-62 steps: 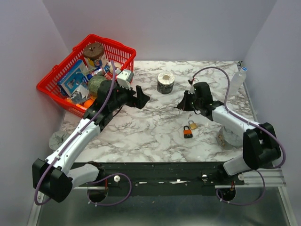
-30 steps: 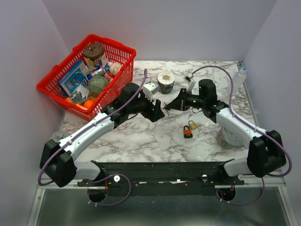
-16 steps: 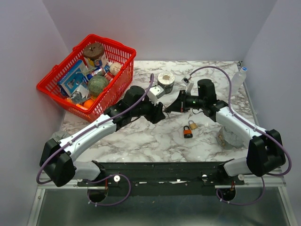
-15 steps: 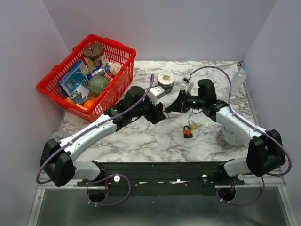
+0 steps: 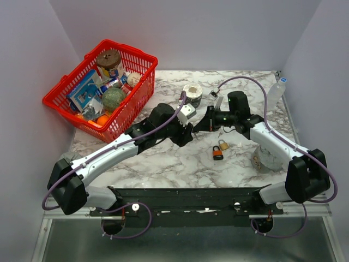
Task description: Unlock with the key
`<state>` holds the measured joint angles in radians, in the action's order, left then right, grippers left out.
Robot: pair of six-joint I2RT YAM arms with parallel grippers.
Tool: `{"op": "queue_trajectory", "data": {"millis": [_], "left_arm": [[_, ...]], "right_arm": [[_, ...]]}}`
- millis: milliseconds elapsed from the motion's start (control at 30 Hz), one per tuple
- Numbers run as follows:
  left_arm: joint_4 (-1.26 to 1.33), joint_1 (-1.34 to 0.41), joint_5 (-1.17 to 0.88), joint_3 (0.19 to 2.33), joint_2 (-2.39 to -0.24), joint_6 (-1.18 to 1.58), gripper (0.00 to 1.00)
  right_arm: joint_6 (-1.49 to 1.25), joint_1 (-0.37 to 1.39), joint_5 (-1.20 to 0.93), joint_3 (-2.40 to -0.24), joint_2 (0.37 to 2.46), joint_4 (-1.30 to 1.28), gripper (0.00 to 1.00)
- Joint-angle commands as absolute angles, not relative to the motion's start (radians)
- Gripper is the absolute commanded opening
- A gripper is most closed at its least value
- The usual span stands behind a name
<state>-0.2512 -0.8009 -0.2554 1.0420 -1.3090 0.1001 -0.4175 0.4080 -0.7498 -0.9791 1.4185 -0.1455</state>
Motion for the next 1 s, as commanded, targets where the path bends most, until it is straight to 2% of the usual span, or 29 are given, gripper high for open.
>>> {"op": "queue_trajectory", "data": {"millis": [0, 233, 300, 400, 600, 700, 733, 800, 900, 967], "left_arm": [[-0.299, -0.805, -0.154, 1.080, -1.324, 0.087, 0.63], [-0.287, -0.805, -0.136, 1.068, -1.304, 0.081, 0.73], [-0.284, -0.805, -0.166, 1.068, -1.307, 0.081, 0.73], [-0.272, -0.805, -0.236, 1.065, -1.310, 0.083, 0.67], [-0.259, -0.807, -0.298, 1.062, -1.315, 0.080, 0.52], [-0.259, -0.807, -0.302, 1.062, -1.318, 0.078, 0.36], [-0.259, -0.807, -0.307, 1.062, -1.319, 0.077, 0.26], [-0.262, -0.807, -0.321, 1.062, -1.321, 0.068, 0.20], [-0.261, -0.807, -0.342, 1.060, -1.322, 0.054, 0.04], [-0.262, -0.807, -0.344, 1.057, -1.319, 0.048, 0.00]], "right_arm": [[-0.399, 0.417, -0.778, -1.012, 1.424, -0.184, 0.01], [-0.397, 0.417, -0.782, -1.012, 1.433, -0.189, 0.01], [-0.396, 0.417, -0.785, -1.012, 1.434, -0.189, 0.01], [-0.396, 0.419, -0.788, -1.014, 1.439, -0.192, 0.01], [-0.391, 0.420, -0.795, -1.012, 1.448, -0.198, 0.01], [-0.390, 0.420, -0.796, -1.014, 1.447, -0.201, 0.01], [-0.390, 0.420, -0.795, -1.012, 1.447, -0.201, 0.01], [-0.390, 0.420, -0.792, -1.012, 1.445, -0.199, 0.01], [-0.394, 0.420, -0.790, -1.011, 1.442, -0.199, 0.01], [-0.394, 0.420, -0.784, -1.008, 1.437, -0.195, 0.01]]}}
